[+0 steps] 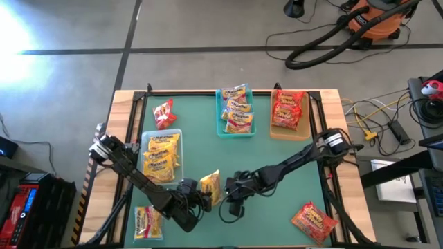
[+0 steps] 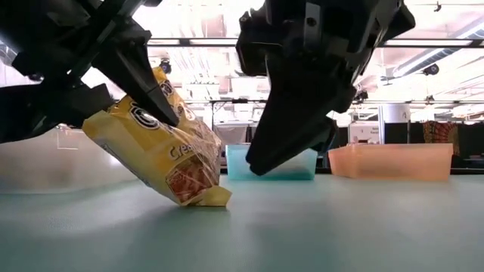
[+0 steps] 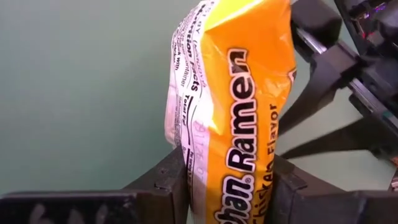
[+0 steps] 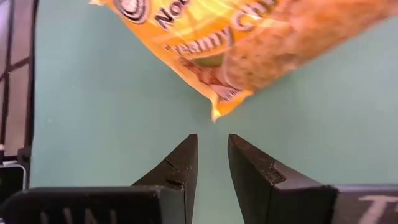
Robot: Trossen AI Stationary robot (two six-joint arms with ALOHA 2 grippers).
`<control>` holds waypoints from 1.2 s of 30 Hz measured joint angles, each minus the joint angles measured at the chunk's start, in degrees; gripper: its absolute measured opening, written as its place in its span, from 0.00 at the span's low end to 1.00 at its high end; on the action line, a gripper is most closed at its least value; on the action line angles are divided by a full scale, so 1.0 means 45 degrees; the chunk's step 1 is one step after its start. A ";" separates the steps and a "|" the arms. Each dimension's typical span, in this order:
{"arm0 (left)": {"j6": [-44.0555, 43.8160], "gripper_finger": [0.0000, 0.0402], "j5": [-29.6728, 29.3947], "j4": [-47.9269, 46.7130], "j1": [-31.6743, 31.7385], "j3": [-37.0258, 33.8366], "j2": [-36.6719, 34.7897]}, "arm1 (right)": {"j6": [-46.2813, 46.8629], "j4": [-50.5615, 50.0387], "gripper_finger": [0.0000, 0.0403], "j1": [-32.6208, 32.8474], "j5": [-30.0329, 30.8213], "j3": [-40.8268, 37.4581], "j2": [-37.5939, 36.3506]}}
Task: Sort Maruchan noodles
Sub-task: Put the yellow noodle pack into the transparent bin
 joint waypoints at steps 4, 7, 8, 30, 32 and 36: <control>0.0469 0.27 0.0116 -0.0068 0.0000 0.0303 -0.0119 | -0.0002 -0.0538 0.20 -0.0005 0.0040 -0.0031 -0.0058; 0.1135 0.26 0.0100 -0.0107 0.0000 0.0622 -0.0382 | -0.0002 -0.0699 0.20 -0.0005 0.0042 -0.0113 -0.0058; 0.1368 0.27 0.0100 -0.0194 0.0010 0.0751 -0.0469 | -0.0002 -0.0723 0.20 -0.0005 0.0045 -0.0156 -0.0058; 0.2704 0.27 0.3580 -1.2937 -0.0024 0.3293 -0.5407 | 0.0727 -0.0660 0.20 0.0127 0.0223 -0.0699 -0.0088; 0.2708 0.27 0.3915 -1.2839 -0.0019 0.2610 -0.6190 | 0.0749 -0.0661 0.20 0.0204 0.0245 -0.0699 -0.0088; 0.3032 0.27 0.4867 -1.2726 -0.0018 0.1154 -0.7647 | 0.0766 -0.0662 0.20 0.0394 0.0249 -0.0699 -0.0088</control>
